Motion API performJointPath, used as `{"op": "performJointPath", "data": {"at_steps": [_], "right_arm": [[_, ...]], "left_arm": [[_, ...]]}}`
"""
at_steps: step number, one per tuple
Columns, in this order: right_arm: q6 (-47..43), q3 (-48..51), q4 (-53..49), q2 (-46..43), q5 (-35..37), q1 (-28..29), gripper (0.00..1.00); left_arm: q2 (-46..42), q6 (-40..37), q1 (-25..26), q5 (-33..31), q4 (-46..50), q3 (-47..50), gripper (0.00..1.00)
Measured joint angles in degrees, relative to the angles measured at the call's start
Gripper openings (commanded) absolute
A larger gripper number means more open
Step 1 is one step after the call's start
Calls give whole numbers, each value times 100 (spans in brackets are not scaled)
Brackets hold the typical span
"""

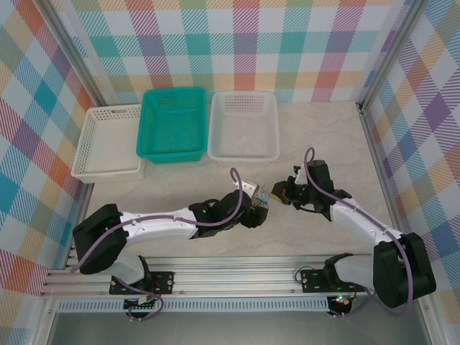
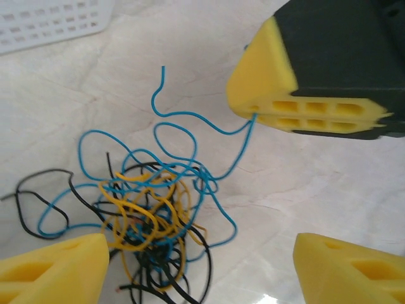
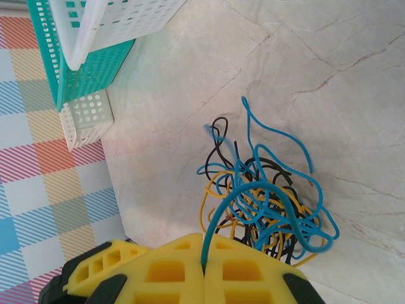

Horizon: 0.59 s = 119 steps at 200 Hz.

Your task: Untangle the cables

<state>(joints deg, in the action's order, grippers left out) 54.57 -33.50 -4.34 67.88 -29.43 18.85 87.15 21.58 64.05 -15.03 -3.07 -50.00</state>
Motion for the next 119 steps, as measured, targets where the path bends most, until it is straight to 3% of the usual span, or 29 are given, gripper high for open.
{"op": "performJointPath", "data": {"at_steps": [51, 83, 119], "right_arm": [[7, -249, -203, -22, -70, 37, 0], [66, -262, -210, -31, -129, 74, 0], [179, -262, -236, -205, -146, 74, 0]], "left_arm": [[817, -396, 0, -501, -50, -369, 71], [1215, -374, -7, -671, -319, -645, 50], [1521, -212, -7, -778, -579, -813, 43]]}}
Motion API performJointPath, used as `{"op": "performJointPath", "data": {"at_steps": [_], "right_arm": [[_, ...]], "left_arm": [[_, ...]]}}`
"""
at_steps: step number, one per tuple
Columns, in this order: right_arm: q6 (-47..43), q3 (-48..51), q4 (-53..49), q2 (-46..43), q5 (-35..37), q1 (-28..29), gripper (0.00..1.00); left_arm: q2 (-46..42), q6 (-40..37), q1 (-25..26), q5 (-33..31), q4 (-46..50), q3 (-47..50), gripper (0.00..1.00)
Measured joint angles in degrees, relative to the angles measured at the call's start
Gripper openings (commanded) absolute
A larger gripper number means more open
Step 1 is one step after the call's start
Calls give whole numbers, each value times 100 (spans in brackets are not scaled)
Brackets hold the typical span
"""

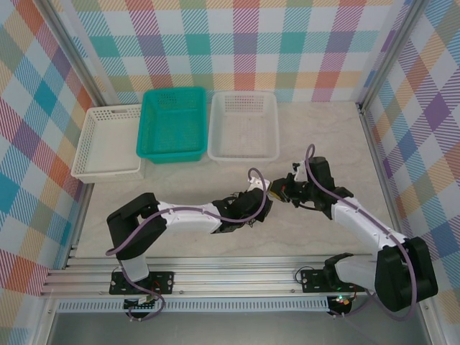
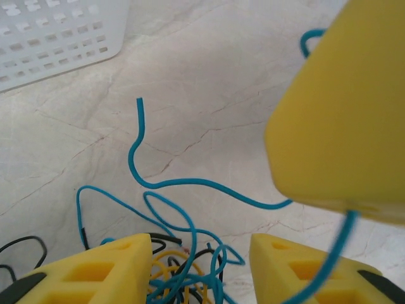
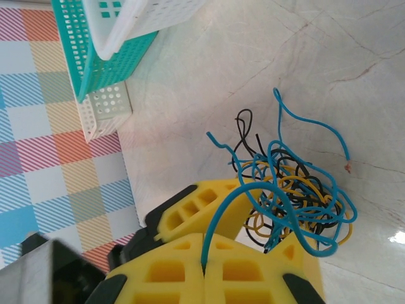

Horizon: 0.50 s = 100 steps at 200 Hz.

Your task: Untangle the cables

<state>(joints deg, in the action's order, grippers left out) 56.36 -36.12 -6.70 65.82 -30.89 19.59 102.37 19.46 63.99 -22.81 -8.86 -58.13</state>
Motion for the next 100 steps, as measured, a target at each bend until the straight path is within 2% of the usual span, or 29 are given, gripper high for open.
{"op": "performJointPath", "data": {"at_steps": [56, 100], "right_arm": [[162, -2, -92, -540, 55, 0, 0], [186, -210, -166, -988, 409, 0, 0]], "left_arm": [[387, 514, -118, -131, -72, -39, 43], [494, 892, -201, -131, -79, 4, 49]]}}
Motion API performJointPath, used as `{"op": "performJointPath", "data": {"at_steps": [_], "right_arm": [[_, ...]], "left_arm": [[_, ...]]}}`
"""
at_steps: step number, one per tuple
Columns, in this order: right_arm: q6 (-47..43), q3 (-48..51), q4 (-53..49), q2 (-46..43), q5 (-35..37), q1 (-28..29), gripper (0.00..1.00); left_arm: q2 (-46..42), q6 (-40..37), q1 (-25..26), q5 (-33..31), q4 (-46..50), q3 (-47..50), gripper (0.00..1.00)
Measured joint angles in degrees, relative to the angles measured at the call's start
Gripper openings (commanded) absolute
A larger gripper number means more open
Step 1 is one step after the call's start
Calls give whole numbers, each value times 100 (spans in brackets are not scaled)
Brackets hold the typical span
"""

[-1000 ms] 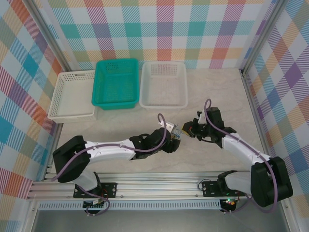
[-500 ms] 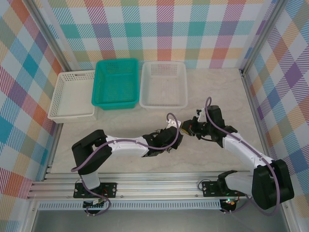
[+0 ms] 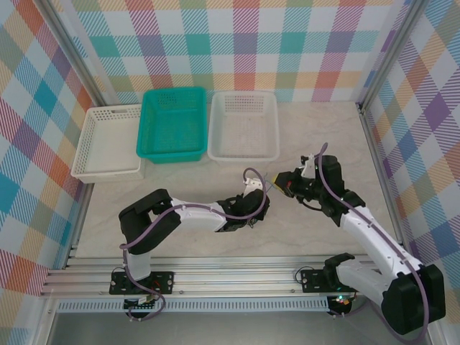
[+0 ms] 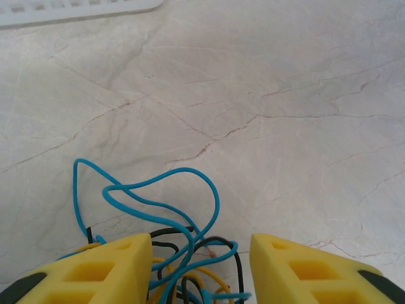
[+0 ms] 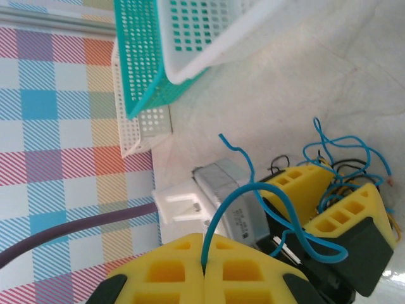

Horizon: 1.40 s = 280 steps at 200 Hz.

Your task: Untangle the cables

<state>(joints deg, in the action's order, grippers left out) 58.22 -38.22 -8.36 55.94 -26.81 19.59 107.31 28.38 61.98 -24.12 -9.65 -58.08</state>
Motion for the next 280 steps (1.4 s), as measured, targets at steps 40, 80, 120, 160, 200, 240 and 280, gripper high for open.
{"op": "performJointPath", "data": {"at_steps": [40, 80, 120, 160, 200, 240, 280], "right_arm": [[-260, -219, -306, -544, 708, 0, 0], [-566, -446, -470, -1056, 1263, 0, 0], [-734, -610, -713, -1364, 1779, 13, 0], [-1029, -931, -911, -1552, 2179, 33, 0], [-1419, -1318, -951, -1690, 2581, 35, 0], [-1823, -1585, -1040, -2107, 3080, 37, 0], [-2170, -1720, -1368, -2592, 3812, 37, 0]], "left_arm": [[0, 151, -68, 0, -109, 240, 50], [0, 251, -127, 2, -116, 310, 51], [-7, 393, -155, 2, -146, 400, 52], [-42, 463, -214, 7, -144, 472, 54], [-92, 514, -264, 2, -125, 557, 54], [-199, 542, -317, -33, -61, 640, 58], [-378, 553, -417, -238, 219, 817, 63]]}}
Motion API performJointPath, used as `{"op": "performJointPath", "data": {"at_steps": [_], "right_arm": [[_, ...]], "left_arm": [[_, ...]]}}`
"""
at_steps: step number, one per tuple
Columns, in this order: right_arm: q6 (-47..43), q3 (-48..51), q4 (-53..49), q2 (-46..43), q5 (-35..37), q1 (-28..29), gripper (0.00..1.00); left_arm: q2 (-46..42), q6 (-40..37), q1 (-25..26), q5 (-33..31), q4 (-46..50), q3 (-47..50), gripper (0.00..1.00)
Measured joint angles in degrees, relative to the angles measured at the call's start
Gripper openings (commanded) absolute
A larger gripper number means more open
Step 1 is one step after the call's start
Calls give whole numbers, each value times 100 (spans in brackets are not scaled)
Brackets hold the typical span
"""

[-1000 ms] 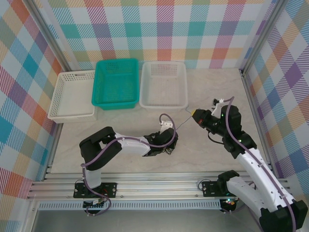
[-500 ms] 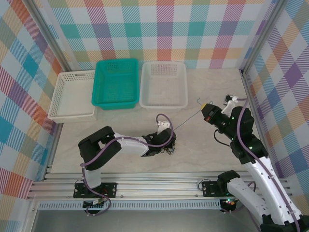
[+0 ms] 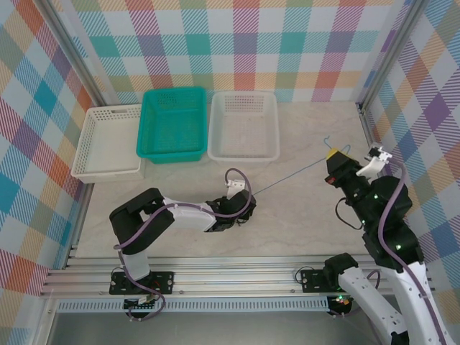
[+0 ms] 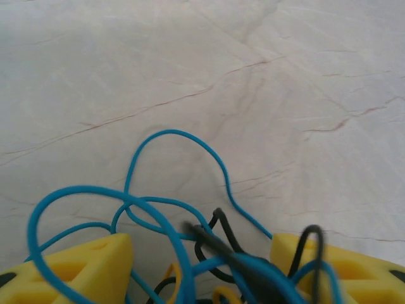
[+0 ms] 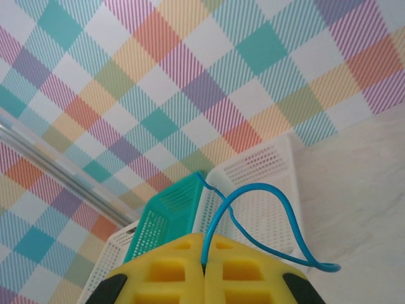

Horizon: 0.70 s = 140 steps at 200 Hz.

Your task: Untangle the cables

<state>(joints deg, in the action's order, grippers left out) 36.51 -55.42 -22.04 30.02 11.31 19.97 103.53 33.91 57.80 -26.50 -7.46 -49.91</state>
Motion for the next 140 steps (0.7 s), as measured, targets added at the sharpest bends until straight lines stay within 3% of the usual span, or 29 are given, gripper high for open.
{"op": "performJointPath", "data": {"at_steps": [78, 140], "right_arm": [[-647, -780, -203, -522, 1458, 0, 0], [-739, -787, -376, -66, 1132, 0, 0]], "left_arm": [[-717, 146, -542, -466, 501, 817, 73], [-1561, -225, -688, 173, 758, 970, 88]]}}
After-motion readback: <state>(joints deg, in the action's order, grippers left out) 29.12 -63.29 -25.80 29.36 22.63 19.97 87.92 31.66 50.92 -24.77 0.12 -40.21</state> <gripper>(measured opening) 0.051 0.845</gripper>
